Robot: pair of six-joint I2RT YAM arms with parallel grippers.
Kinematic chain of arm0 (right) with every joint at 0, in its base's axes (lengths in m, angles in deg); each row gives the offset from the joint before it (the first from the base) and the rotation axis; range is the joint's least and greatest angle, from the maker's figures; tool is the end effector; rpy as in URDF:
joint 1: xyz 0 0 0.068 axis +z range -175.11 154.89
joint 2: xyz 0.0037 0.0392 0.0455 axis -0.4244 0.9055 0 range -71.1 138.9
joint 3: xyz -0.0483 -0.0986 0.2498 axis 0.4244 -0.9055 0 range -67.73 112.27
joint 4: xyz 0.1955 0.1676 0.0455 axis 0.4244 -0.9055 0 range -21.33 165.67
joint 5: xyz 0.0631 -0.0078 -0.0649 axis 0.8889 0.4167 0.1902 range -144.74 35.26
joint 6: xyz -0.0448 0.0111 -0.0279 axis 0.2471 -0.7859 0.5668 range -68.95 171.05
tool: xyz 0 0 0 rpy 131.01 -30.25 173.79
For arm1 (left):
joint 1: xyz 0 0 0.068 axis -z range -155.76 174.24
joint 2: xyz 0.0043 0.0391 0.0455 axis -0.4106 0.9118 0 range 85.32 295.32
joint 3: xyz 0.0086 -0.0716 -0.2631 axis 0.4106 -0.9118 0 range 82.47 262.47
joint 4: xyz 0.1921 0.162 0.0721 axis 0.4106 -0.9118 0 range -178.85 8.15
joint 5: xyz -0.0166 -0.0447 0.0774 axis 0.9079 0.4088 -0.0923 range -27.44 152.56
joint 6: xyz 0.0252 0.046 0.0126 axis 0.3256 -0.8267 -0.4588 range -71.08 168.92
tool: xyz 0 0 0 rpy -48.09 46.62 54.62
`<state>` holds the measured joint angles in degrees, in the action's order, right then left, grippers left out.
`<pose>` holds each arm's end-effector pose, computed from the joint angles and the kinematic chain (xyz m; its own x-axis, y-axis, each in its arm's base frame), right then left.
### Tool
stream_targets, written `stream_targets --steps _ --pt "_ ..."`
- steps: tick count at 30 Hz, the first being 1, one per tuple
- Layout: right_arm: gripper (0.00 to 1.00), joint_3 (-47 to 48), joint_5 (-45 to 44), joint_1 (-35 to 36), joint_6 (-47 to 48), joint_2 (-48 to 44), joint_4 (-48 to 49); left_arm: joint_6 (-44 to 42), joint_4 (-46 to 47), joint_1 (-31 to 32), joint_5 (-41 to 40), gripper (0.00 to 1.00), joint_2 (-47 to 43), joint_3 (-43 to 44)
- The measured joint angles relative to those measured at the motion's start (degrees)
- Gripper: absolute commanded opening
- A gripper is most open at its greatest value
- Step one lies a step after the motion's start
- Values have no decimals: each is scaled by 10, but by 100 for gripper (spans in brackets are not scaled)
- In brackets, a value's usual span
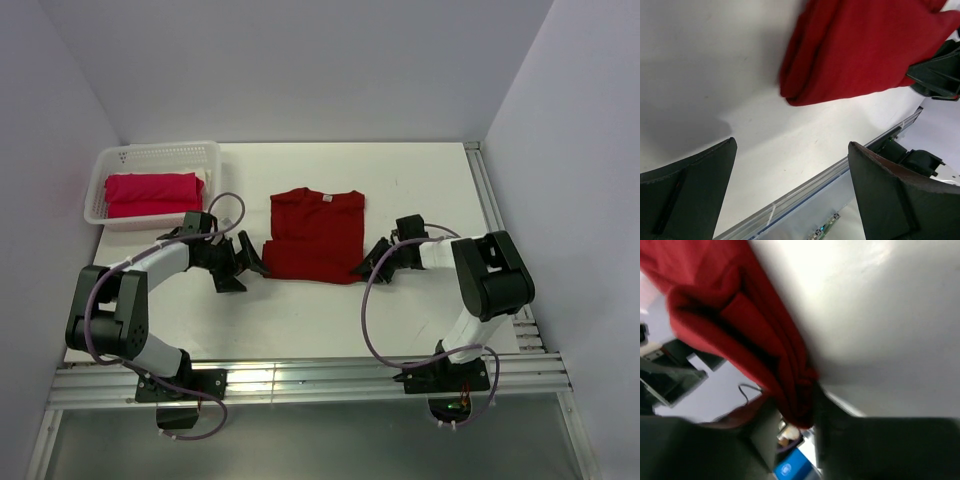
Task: Roll the t-shirts
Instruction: Roll the tshirt
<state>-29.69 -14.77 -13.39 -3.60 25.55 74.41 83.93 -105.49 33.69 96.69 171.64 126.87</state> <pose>0.2697 0.0794 0.1103 -0.8745 0.4570 0.1626 0.4179 0.5396 0.7309 0.2613 -0.0638 0.1637 -0.9449 -0.3242 -0.0459 -0.2164 0.7234 -0.6557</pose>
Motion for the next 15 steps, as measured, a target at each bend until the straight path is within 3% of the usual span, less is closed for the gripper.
stream_targets --steps 2,3,15 --pt "6 0 -7 2 -9 10 6 4 7 0 -2 97 0 -17" --pt "2 0 -9 2 -10 11 6 7 9 0 -5 96 0 -21" --pt "0 -1 -14 3 -14 7 5 108 186 -1 9 89 -11 -100"
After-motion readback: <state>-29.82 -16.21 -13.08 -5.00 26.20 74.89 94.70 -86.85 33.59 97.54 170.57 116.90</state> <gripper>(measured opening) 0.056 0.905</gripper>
